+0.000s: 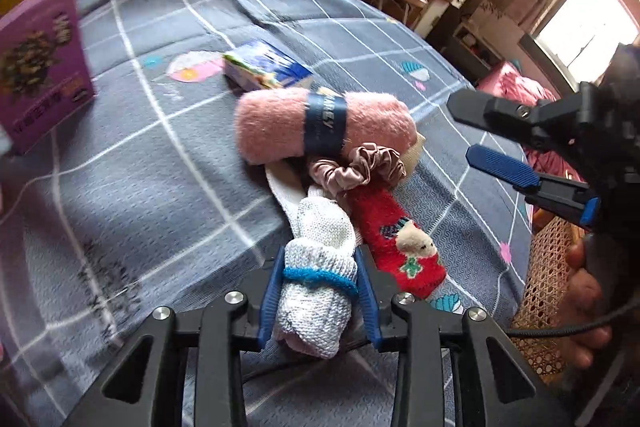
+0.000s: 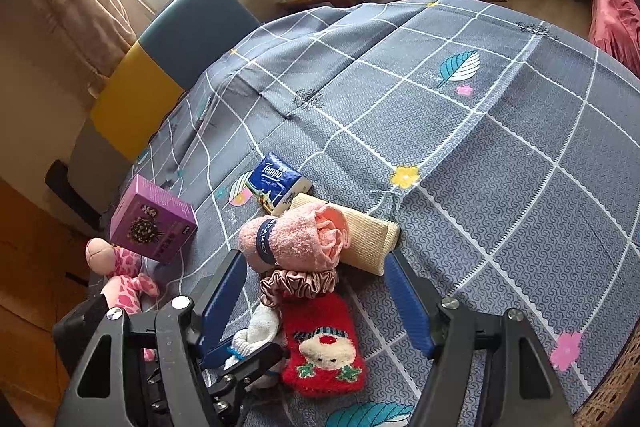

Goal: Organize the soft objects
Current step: 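Close the left tool on the white knit glove with blue cuff, then lift the glove with the left tool while the right tool grasps the brown satin scrunchie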

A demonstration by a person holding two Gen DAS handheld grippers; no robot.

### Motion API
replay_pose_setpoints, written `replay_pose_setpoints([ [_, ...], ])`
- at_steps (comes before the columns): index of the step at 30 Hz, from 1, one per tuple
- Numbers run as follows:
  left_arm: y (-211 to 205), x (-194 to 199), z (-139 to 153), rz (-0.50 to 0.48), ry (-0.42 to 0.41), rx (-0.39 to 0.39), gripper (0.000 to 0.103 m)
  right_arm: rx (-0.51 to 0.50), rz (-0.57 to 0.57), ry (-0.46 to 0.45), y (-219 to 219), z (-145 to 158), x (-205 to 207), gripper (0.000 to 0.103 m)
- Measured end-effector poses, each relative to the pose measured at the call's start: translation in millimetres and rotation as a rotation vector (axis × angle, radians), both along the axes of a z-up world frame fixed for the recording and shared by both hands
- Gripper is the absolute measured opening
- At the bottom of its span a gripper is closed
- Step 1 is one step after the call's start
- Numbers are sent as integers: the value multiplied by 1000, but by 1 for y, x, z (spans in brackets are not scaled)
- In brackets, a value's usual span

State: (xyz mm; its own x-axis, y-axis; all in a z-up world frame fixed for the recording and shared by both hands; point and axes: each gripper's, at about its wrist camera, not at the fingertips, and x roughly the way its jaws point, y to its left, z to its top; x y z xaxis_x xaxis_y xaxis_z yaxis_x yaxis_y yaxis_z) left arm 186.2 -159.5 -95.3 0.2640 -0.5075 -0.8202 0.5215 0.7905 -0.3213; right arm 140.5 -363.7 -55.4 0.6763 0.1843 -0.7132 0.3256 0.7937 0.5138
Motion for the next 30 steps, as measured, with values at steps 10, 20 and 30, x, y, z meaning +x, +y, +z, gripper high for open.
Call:
replay_pose_setpoints([
  [10, 94, -43, 17, 189, -88, 27, 35, 12, 73, 56, 11, -11, 10, 67],
  [20, 153, -73, -9, 323, -102, 44, 37, 26, 200, 132, 38, -22, 20, 68],
  [30, 149, -72, -11, 334, -101, 48, 42, -77, 160, 252, 59, -42, 55, 71],
])
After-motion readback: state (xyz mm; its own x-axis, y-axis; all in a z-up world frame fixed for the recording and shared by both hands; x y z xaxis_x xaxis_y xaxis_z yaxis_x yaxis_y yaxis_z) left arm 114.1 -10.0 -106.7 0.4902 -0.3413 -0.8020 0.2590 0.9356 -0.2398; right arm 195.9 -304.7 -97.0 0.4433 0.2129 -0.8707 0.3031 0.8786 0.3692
